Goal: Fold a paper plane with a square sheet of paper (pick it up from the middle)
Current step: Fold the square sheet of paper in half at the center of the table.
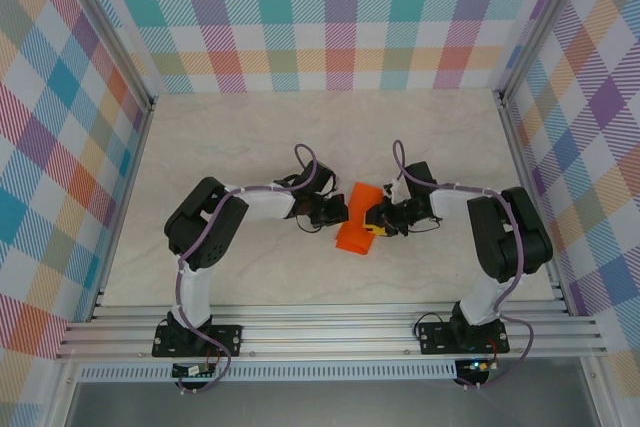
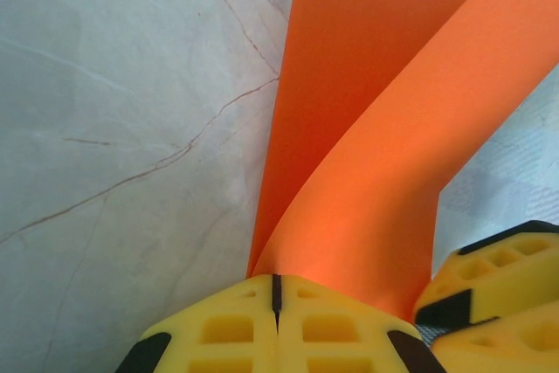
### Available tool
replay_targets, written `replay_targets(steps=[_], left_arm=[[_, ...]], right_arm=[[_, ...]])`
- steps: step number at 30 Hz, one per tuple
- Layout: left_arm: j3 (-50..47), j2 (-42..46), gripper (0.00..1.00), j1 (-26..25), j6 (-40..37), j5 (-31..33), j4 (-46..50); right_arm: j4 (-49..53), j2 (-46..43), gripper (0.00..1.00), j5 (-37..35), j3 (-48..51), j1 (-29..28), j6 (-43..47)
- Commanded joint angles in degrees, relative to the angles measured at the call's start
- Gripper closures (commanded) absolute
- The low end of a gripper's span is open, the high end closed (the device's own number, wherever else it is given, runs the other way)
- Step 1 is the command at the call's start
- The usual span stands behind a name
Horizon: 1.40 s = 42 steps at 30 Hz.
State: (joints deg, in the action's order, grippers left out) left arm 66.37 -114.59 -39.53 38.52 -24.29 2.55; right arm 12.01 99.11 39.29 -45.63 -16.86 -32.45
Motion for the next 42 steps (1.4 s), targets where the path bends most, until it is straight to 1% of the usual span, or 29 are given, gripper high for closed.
replay_targets(steps=[1,6,9,13,15,19,22,27,31,33,38,42], left_arm=[[-1.0,-3.9,1.00,-0.8,-1.1,1.5,4.5],[-1.0,-4.0,1.00,-0.8,-1.2,1.5,4.6],[-0.8,-4.1,1.00,-0.8,-1.3,1.4,4.8],[-0.6,-4.0,1.00,-0.8,-1.4,1.4,4.9],[-0.7,-4.0,1.00,-0.7,-1.5,1.4,5.0],[-0.6,-4.0,1.00,-0.7,-1.5,1.4,5.1],[-0.6,-4.1,1.00,-0.8,-1.6,1.4,5.2],[-0.6,-4.1,1.00,-0.8,-1.6,1.4,5.3],[-0.5,-4.2,1.00,-0.7,-1.6,1.4,5.3],[-0.5,-4.2,1.00,-0.8,-1.6,1.4,5.2],[-0.5,-4.2,1.00,-0.8,-1.6,1.3,5.2],[-0.4,-4.1,1.00,-0.8,-1.6,1.3,5.2]], right_arm=[[-0.1,1.6,0.75,-1.7,1.5,0.1,2.0],[2.1,1.6,0.74,-4.2,1.1,0.1,4.1],[1.5,-0.7,0.74,-2.7,1.4,0.1,4.4],[-2.1,-5.9,0.74,1.3,3.3,-0.1,3.1],[-2.6,-7.5,0.74,2.0,3.9,-0.4,2.8],[-3.1,-6.4,0.74,2.6,4.6,-2.2,2.6],[-3.4,-4.4,0.74,1.7,5.2,-3.5,2.6],[-3.3,-2.4,0.74,-1.6,7.1,-3.6,3.4],[-2.5,-1.9,0.74,-2.3,7.1,-3.6,4.4],[-2.4,-3.1,0.74,-1.4,6.9,-3.6,4.3],[-1.6,-9.5,0.73,1.0,7.2,-3.6,3.6],[-2.9,-9.6,0.73,2.2,8.6,-4.6,2.6]])
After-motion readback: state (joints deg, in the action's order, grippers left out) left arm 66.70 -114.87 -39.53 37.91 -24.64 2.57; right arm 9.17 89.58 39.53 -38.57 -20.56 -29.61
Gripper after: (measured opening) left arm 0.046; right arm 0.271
